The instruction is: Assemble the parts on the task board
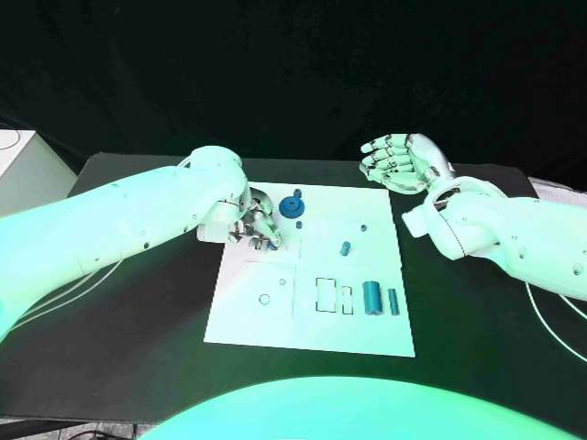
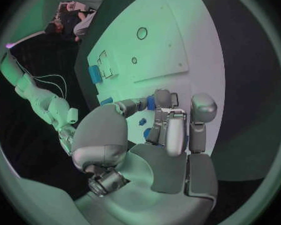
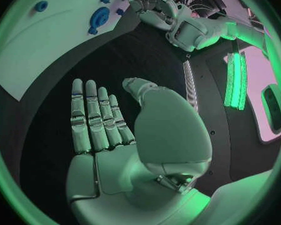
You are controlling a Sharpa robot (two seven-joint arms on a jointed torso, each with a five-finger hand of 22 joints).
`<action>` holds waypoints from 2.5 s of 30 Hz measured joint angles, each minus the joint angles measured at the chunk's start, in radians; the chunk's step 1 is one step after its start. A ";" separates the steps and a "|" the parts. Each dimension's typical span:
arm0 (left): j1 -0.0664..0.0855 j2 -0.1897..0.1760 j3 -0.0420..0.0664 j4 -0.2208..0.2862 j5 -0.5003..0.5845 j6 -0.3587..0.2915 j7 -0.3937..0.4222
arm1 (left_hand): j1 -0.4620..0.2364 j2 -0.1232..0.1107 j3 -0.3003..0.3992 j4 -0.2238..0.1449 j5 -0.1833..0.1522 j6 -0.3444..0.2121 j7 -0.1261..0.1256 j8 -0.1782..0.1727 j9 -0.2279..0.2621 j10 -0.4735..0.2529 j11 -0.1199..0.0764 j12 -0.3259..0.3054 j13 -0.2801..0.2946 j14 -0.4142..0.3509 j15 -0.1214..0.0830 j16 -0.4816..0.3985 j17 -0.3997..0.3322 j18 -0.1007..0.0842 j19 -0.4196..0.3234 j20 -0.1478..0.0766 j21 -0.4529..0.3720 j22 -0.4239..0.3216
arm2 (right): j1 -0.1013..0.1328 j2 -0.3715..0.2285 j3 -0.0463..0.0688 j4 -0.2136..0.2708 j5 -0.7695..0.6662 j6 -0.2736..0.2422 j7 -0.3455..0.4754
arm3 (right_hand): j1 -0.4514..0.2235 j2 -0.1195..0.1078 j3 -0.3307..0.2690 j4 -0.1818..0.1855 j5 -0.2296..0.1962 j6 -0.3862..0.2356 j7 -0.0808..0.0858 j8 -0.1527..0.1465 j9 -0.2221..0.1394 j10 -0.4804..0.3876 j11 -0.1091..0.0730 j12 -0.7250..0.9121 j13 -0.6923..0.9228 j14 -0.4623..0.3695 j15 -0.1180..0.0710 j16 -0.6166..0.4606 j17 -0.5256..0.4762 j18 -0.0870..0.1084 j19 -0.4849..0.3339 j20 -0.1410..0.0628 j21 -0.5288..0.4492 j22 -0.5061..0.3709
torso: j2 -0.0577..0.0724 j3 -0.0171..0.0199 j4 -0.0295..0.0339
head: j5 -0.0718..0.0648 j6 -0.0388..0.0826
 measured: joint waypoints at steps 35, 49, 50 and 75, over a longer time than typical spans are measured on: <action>-0.005 0.002 0.000 0.003 -0.012 -0.018 0.002 | 0.000 0.000 0.000 0.000 0.000 0.000 0.001 -0.001 0.002 0.007 0.000 0.000 -0.002 0.000 0.000 0.000 0.000 0.000 0.004 -0.004 0.004 0.008 | -0.002 0.001 0.000 0.000 0.003 0.006 0.000 | 0.000 0.000 -0.003 -0.003 0.000 0.006 0.001 0.000 -0.001 0.000 0.000 0.000 -0.007 0.000 0.000 -0.004 -0.006 0.000 0.000 0.000 0.000 -0.009 | 0.000 0.0009 -0.0004 | -0.001 0.000; -0.006 0.002 0.000 0.006 -0.015 -0.024 0.001 | 0.000 0.000 -0.001 -0.002 0.001 -0.001 0.001 0.000 0.002 0.007 0.000 0.000 -0.002 0.000 0.000 0.000 0.000 0.000 0.004 -0.004 0.004 0.008 | -0.002 0.000 0.000 0.000 0.003 0.007 0.000 | 0.000 0.000 -0.003 -0.003 0.000 0.006 0.001 0.000 -0.001 0.000 0.000 0.000 -0.009 0.000 0.000 -0.004 -0.007 0.000 0.000 0.000 0.000 -0.012 | 0.000 0.0004 0.0001 | -0.002 0.000; -0.006 0.002 0.000 0.006 -0.016 -0.025 0.001 | 0.000 0.000 -0.001 -0.001 0.001 -0.001 0.001 0.000 0.002 0.007 0.000 0.000 -0.002 0.000 0.000 0.000 0.000 0.000 0.004 -0.004 0.004 0.008 | -0.002 0.000 0.000 0.000 0.003 0.007 0.000 | 0.000 0.000 -0.003 -0.003 0.000 0.006 0.001 0.000 -0.001 0.000 0.000 0.000 -0.009 0.000 0.000 -0.004 -0.007 0.000 0.000 0.000 0.000 -0.012 | 0.000 0.0004 0.0001 | -0.002 0.000; -0.010 -0.004 -0.001 0.023 -0.029 -0.046 0.003 | -0.009 0.002 -0.002 -0.002 -0.002 0.003 -0.002 -0.002 0.002 0.007 0.000 0.000 -0.002 0.000 0.000 0.000 0.000 0.000 0.007 0.000 0.008 0.014 | -0.003 0.000 0.000 0.000 0.003 0.007 0.000 | 0.000 0.000 -0.003 -0.003 0.004 0.006 0.001 0.000 -0.001 0.000 0.000 -0.004 -0.010 0.000 0.000 -0.004 -0.008 0.000 0.000 0.000 0.000 -0.013 | 0.000 0.0003 0.0000 | -0.003 0.000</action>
